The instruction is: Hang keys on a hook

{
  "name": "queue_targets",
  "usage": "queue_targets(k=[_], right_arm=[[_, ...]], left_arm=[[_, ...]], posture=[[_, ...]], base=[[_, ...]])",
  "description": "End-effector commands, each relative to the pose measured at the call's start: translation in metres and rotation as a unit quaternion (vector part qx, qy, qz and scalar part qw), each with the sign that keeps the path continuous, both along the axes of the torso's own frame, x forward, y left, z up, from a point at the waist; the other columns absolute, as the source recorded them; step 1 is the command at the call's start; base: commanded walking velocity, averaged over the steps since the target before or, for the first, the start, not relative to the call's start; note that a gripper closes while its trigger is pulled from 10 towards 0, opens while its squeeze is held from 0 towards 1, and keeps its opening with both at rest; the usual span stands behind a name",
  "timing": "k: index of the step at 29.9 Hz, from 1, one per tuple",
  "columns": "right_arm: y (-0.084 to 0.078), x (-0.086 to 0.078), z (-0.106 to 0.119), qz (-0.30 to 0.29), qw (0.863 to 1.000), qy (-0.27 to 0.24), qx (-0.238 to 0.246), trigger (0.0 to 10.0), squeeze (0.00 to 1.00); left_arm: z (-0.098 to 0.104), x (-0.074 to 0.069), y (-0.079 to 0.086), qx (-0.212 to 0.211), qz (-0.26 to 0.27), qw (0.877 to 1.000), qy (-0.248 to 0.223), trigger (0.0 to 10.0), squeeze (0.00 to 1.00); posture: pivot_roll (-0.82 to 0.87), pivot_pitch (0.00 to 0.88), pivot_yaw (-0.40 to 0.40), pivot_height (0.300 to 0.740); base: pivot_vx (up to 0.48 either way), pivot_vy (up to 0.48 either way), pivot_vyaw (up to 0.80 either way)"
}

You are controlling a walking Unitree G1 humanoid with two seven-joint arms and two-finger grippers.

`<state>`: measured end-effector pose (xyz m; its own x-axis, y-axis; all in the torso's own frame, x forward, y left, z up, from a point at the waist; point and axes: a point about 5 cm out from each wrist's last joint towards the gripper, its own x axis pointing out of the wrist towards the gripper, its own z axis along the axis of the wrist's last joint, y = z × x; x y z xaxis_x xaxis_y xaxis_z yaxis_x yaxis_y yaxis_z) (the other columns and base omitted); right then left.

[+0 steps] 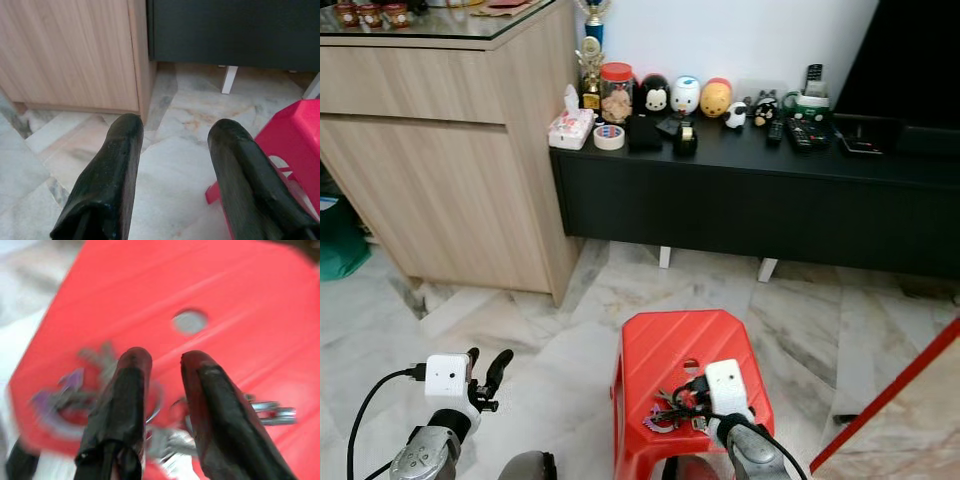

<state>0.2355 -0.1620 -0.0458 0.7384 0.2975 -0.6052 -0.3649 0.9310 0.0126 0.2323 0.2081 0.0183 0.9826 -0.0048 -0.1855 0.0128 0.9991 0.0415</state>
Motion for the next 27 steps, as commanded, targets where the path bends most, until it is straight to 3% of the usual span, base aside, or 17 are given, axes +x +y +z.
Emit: queue_targets(k=[1,11,16,17,19,20,24,27], right_arm=[[0.005,0.007,0.005,0.054,0.998,0.003,-0.012,10.0,1.00],[0.004,0.021,0.013,0.113,0.992,0.003,-0.061,10.0,1.00],[0.000,0.028,0.018,0.101,0.992,-0.001,-0.077,10.0,1.00],[-0.003,0.030,0.020,0.089,0.994,-0.003,-0.068,10.0,0.77],[-0.004,0.032,0.021,0.081,0.995,-0.005,-0.061,10.0,0.77],[-0.008,0.033,0.022,0.056,0.998,0.000,-0.039,10.0,0.00],[-0.012,0.030,0.020,0.036,0.999,0.012,-0.015,10.0,0.00],[-0.009,0.025,0.018,0.078,0.997,0.016,-0.021,10.0,0.00]], left_arm=[[-0.004,-0.001,-0.002,0.000,-0.007,1.000,0.013,10.0,0.00],[-0.004,-0.003,-0.001,0.000,-0.008,1.000,0.016,10.0,0.00],[-0.004,-0.002,-0.002,0.001,-0.010,1.000,0.017,10.0,0.00],[-0.004,-0.002,-0.001,0.001,-0.010,1.000,0.016,10.0,0.00],[-0.004,-0.002,-0.001,0.001,-0.009,1.000,0.016,10.0,0.00],[-0.003,-0.001,-0.001,0.002,-0.009,1.000,0.016,10.0,0.00],[-0.004,0.000,-0.001,0.002,-0.009,1.000,0.017,10.0,0.00],[-0.003,0.001,-0.001,0.002,-0.010,1.000,0.017,10.0,0.00]], posture=[[0.07,0.012,-0.043,0.626],[0.08,0.016,-0.044,0.626],[0.08,0.014,-0.047,0.626],[0.08,0.011,-0.050,0.626],[0.08,0.011,-0.050,0.626],[0.08,0.008,-0.050,0.626],[0.08,0.004,-0.049,0.626],[0.07,0.002,-0.048,0.626]], base=[[0.000,0.000,0.00],[0.000,0.000,0.00],[0.000,0.000,0.00],[0.000,0.000,0.00],[0.000,0.000,0.00],[0.000,0.000,0.00],[0.000,0.000,0.00],[0.000,0.000,0.00]])
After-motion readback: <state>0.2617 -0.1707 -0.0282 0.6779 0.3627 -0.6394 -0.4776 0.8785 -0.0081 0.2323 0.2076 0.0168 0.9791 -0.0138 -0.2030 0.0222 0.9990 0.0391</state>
